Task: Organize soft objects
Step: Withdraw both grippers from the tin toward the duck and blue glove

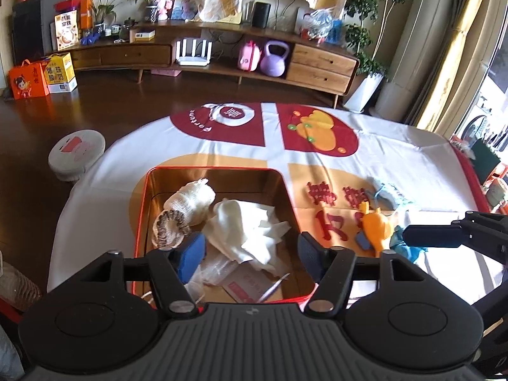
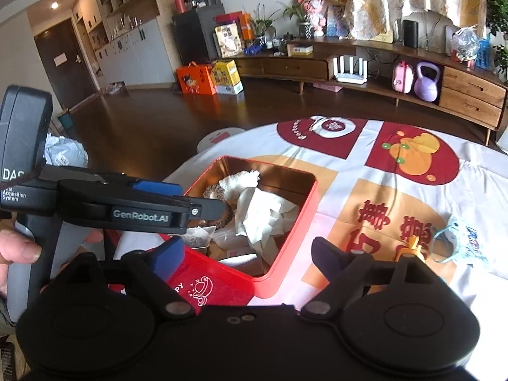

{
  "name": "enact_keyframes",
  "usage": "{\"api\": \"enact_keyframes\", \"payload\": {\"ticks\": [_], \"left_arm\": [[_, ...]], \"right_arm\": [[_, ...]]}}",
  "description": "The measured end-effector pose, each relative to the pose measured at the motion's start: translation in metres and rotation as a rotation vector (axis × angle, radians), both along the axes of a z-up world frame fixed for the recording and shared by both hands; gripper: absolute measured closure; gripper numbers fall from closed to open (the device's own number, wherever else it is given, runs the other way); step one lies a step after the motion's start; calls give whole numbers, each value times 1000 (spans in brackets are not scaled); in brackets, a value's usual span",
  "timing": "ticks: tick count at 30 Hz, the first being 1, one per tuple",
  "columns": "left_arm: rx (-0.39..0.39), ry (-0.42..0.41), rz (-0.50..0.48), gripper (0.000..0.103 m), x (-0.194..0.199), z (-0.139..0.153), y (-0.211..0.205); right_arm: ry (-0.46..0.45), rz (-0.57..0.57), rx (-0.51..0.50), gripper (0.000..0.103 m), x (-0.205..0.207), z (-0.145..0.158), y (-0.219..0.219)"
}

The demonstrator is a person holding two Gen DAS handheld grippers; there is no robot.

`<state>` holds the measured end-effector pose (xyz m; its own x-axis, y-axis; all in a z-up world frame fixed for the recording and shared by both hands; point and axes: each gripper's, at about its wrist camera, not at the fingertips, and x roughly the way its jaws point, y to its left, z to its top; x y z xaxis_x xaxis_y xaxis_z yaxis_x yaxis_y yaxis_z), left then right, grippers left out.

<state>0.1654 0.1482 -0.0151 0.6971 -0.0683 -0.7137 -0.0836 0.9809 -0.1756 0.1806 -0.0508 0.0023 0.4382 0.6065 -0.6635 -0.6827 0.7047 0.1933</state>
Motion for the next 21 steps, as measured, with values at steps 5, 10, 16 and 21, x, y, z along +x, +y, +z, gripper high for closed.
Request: {"api": "enact_keyframes", "payload": {"ticks": [5,10,16,21], "left_arm": [[12,-42,-1,31,-9,10,-13],[32,-87,-12,24,-18,18,-30],[29,-132,-32,20,-28,21,-50],[15,-140,-50,18,-29,20,-67]], "right_arm": [[-9,-15,37,10,-6,7,-21],[-50,-35,50,1,-15,12,-41],[-78,-75,53,0,-22,10,-68],[-91,-119,50,0,-27,3,-95]]}}
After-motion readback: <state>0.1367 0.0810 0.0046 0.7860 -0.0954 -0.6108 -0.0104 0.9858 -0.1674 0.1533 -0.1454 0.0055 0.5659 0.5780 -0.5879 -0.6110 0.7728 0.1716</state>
